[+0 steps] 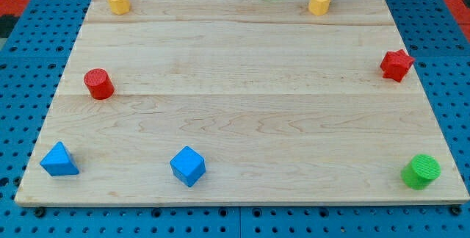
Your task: Place the arm towards the right side of the yellow heart
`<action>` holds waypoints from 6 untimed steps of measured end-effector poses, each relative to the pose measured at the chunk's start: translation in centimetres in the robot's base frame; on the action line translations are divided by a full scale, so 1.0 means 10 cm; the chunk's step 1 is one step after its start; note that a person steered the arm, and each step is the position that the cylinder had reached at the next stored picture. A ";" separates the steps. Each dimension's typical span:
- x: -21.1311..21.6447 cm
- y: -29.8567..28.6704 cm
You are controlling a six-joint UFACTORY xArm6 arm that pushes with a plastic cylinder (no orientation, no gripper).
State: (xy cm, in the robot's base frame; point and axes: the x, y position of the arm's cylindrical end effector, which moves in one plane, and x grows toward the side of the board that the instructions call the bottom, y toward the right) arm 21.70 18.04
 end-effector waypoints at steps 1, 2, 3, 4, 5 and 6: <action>0.63 -0.23; 0.82 -0.05; 0.75 0.42; 0.80 -0.38; 0.95 -1.14; 1.05 -0.13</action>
